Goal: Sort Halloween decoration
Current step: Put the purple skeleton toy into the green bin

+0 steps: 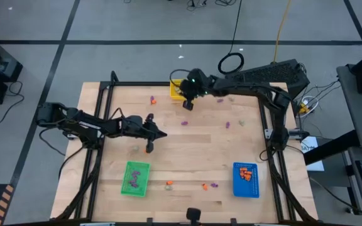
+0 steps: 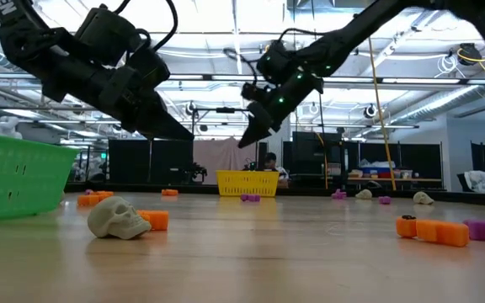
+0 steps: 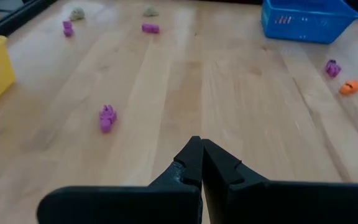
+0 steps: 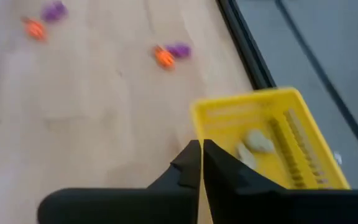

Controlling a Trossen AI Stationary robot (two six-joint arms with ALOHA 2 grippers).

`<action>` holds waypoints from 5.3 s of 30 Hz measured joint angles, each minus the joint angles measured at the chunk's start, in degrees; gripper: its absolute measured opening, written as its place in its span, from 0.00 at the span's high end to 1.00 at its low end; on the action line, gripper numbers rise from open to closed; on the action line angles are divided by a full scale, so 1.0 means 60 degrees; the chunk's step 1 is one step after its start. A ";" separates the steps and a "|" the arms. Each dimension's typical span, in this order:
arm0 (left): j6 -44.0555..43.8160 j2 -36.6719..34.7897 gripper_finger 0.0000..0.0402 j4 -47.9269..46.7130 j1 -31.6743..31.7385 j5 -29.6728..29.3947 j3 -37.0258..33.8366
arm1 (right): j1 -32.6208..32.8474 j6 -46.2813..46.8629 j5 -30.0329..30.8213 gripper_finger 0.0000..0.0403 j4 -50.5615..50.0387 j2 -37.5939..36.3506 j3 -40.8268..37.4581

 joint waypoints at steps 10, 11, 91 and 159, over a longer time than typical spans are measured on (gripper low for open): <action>0.0094 -0.0450 0.99 -0.2826 -0.0332 -0.0532 0.0839 | 0.1098 0.1251 0.0666 1.00 0.4717 -0.2364 -0.4251; 0.0096 -0.0571 0.99 -0.3370 -0.0395 -0.0768 0.0977 | 0.1268 0.1244 0.0871 1.00 0.4829 -0.2652 -0.4599; 0.5258 0.2049 0.67 -1.4952 0.2391 -0.2506 0.4160 | 0.3277 0.1929 0.2577 1.00 0.4473 -0.5278 -0.6896; -0.2750 0.0443 1.00 -1.2787 -0.5243 0.0971 0.5460 | 0.3277 0.1937 0.2577 1.00 0.4305 -0.5278 -0.6896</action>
